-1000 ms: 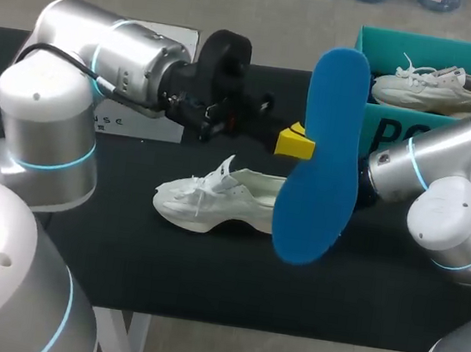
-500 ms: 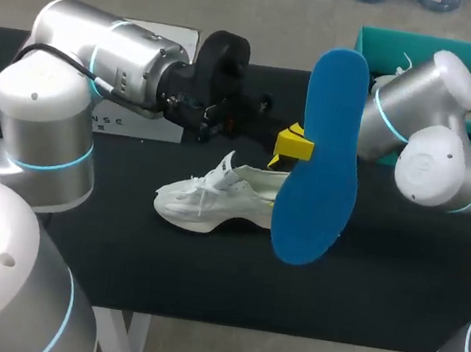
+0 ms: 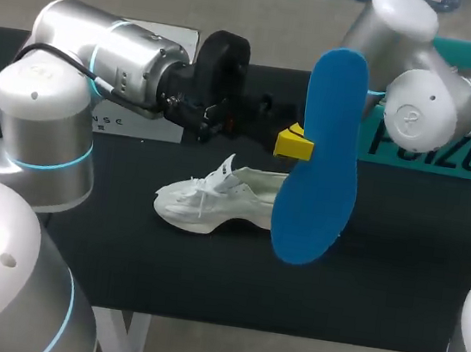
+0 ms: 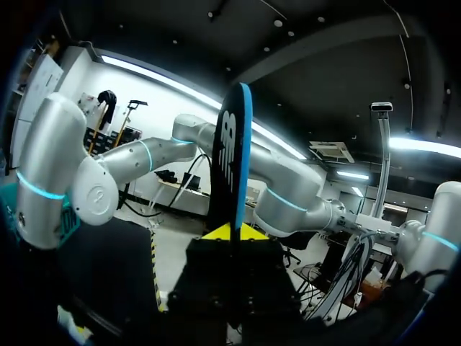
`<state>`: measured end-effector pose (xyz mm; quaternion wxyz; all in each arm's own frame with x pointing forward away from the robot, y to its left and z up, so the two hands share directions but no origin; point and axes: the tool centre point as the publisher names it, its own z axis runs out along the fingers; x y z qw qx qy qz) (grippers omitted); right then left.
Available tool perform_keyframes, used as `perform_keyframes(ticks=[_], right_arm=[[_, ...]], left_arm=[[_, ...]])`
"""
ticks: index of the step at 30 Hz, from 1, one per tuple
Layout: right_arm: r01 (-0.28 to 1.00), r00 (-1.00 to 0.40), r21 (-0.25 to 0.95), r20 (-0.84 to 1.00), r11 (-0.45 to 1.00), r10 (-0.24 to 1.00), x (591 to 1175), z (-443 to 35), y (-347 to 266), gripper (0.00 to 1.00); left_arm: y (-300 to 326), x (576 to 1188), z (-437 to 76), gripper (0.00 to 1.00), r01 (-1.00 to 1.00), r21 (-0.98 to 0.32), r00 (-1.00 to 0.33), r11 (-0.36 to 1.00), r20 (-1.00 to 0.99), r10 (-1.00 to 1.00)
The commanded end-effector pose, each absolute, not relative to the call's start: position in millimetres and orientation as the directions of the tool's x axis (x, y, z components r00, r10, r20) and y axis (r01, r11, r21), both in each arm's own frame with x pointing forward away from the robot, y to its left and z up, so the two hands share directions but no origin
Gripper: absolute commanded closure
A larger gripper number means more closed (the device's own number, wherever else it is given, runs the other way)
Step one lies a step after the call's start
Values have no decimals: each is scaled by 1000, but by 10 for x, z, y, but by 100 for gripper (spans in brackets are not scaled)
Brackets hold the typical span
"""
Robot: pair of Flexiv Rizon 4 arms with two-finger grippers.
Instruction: Take the shoe out of the shoebox, open the shoe tongue, remove and reinsert the insole, then place the shoe into the shoebox
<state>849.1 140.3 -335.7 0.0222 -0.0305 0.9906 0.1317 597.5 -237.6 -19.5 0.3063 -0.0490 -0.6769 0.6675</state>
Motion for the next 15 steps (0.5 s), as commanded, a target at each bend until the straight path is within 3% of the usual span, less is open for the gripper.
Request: perform_keyframes(ticks=[1,15], right_arm=[[-36,-997,56,-74,998,-32,8376,-3205,1317,0],[43,-997,145,-57,988,52,8376,-3123,1230,0]], left_arm=[[-2385,5965,-204,100,-343,-934,-809,101,349,474],[-2385,5965,-204,100,-343,-934,-809,101,349,474]])
